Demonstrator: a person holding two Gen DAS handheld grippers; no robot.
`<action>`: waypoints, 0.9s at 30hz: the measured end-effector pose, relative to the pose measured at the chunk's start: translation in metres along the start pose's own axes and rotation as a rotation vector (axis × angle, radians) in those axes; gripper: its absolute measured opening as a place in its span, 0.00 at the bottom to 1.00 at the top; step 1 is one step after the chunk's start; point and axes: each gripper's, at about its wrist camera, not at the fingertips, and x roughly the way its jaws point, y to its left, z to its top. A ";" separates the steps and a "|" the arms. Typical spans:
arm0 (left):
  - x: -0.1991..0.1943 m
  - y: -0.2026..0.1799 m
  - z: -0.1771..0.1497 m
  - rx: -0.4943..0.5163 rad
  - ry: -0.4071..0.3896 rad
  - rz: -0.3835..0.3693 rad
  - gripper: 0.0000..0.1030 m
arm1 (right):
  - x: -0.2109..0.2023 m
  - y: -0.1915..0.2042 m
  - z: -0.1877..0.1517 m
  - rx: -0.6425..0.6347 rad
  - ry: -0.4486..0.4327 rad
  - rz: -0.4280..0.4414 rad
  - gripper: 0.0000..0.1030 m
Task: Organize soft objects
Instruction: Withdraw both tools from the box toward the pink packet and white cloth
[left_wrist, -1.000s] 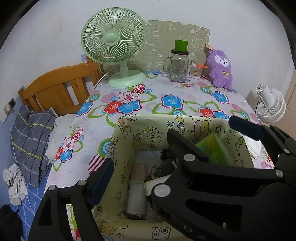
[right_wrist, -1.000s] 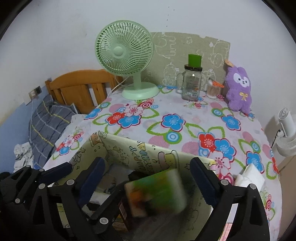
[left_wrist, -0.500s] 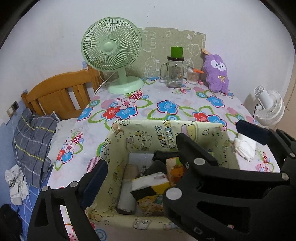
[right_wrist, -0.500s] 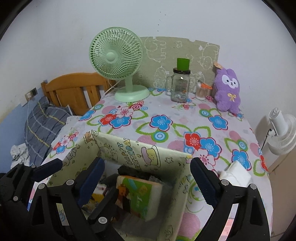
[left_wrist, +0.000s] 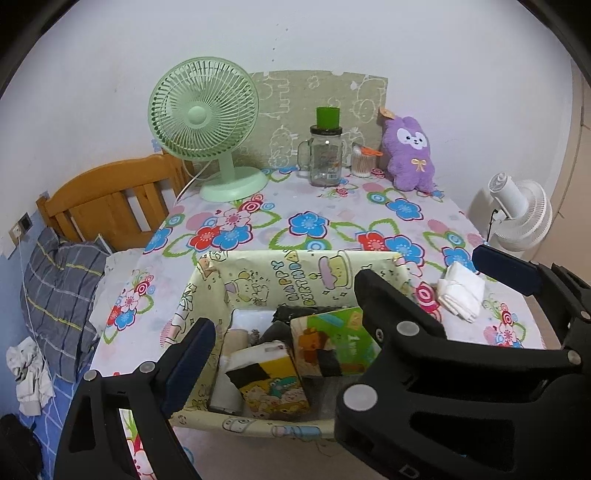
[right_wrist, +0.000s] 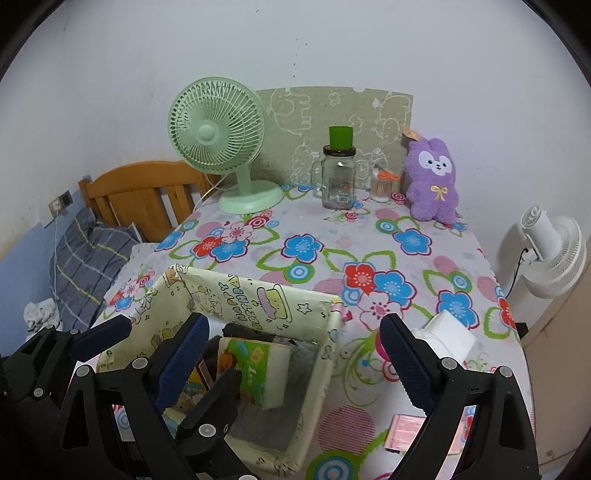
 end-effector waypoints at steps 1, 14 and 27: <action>-0.002 -0.002 0.000 0.003 -0.004 -0.001 0.91 | -0.003 -0.002 0.000 0.002 -0.003 -0.001 0.93; -0.025 -0.028 -0.002 0.030 -0.044 -0.019 0.91 | -0.039 -0.024 -0.009 0.024 -0.049 -0.027 0.93; -0.043 -0.059 -0.007 0.059 -0.087 -0.039 0.91 | -0.072 -0.051 -0.021 0.050 -0.091 -0.072 0.93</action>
